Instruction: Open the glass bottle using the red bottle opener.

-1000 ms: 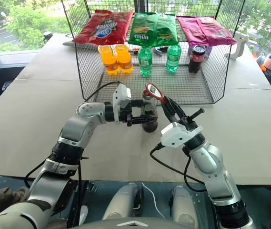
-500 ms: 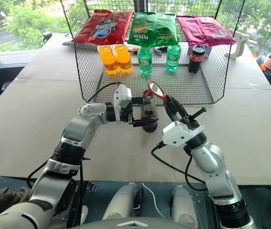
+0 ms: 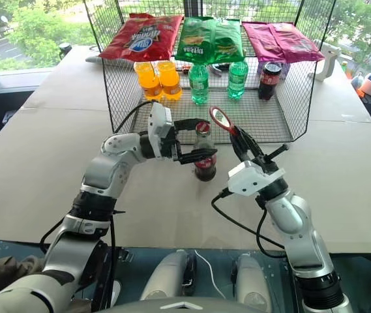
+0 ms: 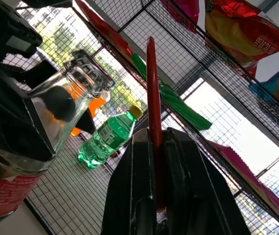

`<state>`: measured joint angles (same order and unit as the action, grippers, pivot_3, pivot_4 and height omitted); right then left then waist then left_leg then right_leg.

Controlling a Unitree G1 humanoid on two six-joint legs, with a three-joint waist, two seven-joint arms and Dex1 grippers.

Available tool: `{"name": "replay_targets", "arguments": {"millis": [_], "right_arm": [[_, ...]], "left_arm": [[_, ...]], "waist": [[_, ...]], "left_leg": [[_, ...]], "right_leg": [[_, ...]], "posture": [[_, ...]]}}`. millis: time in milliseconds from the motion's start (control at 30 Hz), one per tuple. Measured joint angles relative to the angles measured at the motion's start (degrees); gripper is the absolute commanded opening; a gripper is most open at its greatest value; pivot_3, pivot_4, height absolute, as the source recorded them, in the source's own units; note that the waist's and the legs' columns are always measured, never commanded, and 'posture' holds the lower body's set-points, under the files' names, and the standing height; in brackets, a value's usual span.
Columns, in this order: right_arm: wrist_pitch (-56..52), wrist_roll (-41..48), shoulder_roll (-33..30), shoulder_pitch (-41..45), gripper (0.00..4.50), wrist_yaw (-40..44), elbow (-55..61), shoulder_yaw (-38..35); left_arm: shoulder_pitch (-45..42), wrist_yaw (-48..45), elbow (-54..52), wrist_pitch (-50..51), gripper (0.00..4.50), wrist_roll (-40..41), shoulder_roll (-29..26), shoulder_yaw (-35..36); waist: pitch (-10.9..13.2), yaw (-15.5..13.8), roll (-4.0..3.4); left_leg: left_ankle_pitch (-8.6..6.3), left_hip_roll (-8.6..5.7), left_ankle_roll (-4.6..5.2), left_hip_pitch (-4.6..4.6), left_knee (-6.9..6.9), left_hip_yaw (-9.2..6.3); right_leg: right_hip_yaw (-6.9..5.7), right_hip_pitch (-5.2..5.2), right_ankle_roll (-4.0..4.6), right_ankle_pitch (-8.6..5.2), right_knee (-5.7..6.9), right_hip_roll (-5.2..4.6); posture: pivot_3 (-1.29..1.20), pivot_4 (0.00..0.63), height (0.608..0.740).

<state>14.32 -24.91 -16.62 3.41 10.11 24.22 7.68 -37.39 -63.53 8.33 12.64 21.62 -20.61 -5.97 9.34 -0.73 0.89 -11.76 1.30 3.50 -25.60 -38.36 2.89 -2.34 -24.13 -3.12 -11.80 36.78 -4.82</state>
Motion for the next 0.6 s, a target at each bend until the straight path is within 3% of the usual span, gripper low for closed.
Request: {"name": "replay_targets", "arguments": {"millis": [200, 300, 367, 400, 500, 600], "right_arm": [[-0.3, 0.1, 0.0, -0.5, 0.0, 0.0, 0.0, -0.4], [-0.4, 0.1, 0.0, -0.7, 0.0, 0.0, 0.1, -0.5], [-0.4, 0.1, 0.0, -0.9, 0.0, 0.0, 0.5, -0.9], [-0.4, 0.1, 0.0, -0.9, 0.0, 0.0, 0.5, -1.0], [-0.5, 0.1, 0.0, -0.9, 0.0, 0.0, 0.7, -1.0], [-0.5, 0.1, 0.0, -0.9, 0.0, 0.0, 0.7, -1.0]], "left_arm": [[0.0, -0.3, -0.4, -0.4, 4.43, 0.5, 0.0, 0.5], [0.0, -0.6, -0.4, -0.4, 3.67, 0.7, 0.0, 0.5], [0.0, -1.2, -0.5, -0.4, 2.72, 1.1, 0.0, 0.5], [0.0, -1.2, -0.6, -0.4, 2.59, 1.1, 0.0, 0.4], [0.1, -1.9, -1.6, 0.0, 1.49, 2.1, -0.1, 0.4], [0.1, -2.3, -2.8, 0.4, 1.2, 2.6, -0.3, 0.4]], "waist": [[0.0, 0.0, 0.0], [0.0, 0.0, 0.0], [0.0, 0.0, 0.0], [0.0, 0.0, 0.0], [0.0, 0.0, 0.0], [0.0, 0.0, 0.0]], "left_leg": [[0.0, 0.0, 0.0, 0.0, 0.0, 0.0], [0.0, 0.0, 0.0, 0.0, 0.0, 0.0], [0.0, 0.0, 0.0, 0.0, 0.0, 0.0], [0.0, 0.0, 0.0, 0.0, 0.0, 0.0], [0.0, 0.02, 0.0, 0.0, 0.0, 0.0], [0.0, 0.02, 0.0, 0.01, 0.0, 0.0]], "right_leg": [[0.0, 0.0, -0.01, -0.01, 0.0, 0.0], [0.0, 0.0, -0.01, -0.01, 0.0, 0.0], [0.0, 0.0, -0.01, -0.01, 0.0, 0.0], [0.0, 0.0, -0.01, -0.01, 0.0, 0.0], [0.0, 0.0, -0.01, -0.01, 0.0, 0.0], [0.0, 0.01, -0.02, -0.01, 0.0, 0.0]], "posture": [[0.0, 0.15, 0.74], [0.0, 0.15, 0.74], [0.0, 0.15, 0.74], [0.0, 0.15, 0.74], [0.0, 0.15, 0.74], [0.0, 0.15, 0.74]]}}
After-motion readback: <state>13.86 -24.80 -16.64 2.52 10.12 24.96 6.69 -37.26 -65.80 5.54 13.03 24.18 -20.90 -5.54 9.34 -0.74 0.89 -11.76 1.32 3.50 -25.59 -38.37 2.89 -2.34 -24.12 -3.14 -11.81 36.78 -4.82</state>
